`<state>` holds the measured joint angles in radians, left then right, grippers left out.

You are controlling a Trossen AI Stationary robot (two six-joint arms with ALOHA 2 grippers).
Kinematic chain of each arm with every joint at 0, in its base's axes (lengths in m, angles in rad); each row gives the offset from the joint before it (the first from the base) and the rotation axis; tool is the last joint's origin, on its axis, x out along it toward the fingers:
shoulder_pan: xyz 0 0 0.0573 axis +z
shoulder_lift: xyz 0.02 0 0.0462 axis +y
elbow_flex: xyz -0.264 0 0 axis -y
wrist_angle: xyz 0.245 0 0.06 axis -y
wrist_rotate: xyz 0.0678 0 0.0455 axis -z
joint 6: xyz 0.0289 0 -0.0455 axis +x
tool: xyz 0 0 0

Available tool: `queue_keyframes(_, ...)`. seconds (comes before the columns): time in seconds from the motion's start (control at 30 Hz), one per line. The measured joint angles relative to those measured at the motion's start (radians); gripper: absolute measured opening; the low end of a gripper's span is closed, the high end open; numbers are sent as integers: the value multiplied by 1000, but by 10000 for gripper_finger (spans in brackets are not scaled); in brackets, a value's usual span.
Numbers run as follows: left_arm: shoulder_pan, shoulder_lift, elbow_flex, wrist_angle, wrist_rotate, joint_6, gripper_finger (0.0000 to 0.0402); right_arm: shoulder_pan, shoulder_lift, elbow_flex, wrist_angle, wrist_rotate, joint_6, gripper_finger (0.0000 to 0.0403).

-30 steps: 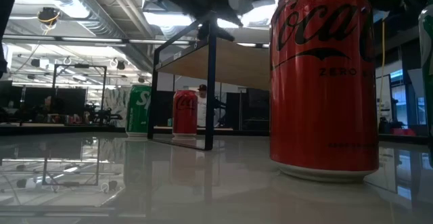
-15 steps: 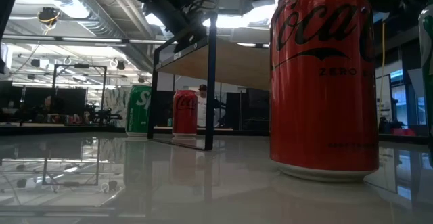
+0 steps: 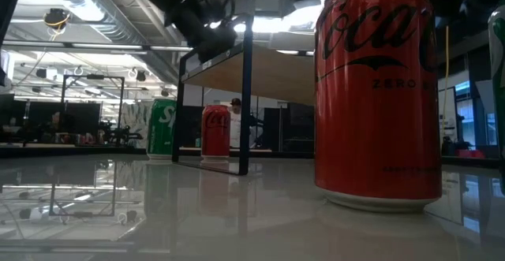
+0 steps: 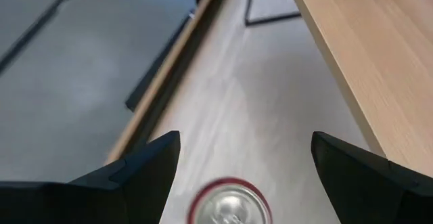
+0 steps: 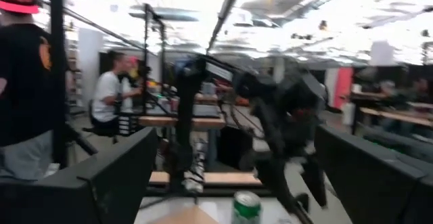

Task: Place canned beverage on shelf
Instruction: Put the top red and black soda can on the shelf

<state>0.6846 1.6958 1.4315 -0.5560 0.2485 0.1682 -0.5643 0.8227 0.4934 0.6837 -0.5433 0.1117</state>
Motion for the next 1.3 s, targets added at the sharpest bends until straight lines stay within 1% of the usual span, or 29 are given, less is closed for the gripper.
queue_keyframes(0.1,0,0,-25,3,15,5,323,52,0,0,31,11,-4,392)
queue_keyframes(0.27,0,0,-68,3,15,26,323,126,0,0,27,36,-4,392)
queue_keyframes(0.53,0,0,-142,10,1,29,323,226,0,0,23,37,-5,392)
queue_keyframes(0.67,0,-3,-173,41,-2,30,323,261,0,0,21,37,-5,392)
queue_keyframes(0.97,0,-2,-187,100,0,17,323,277,0,0,-19,58,-13,392)
queue_keyframes(1.07,-3,-3,-187,101,1,12,323,277,0,0,-31,86,-14,392)
queue_keyframes(1.3,-11,-7,-186,99,2,-9,323,277,0,0,-33,90,-14,392)
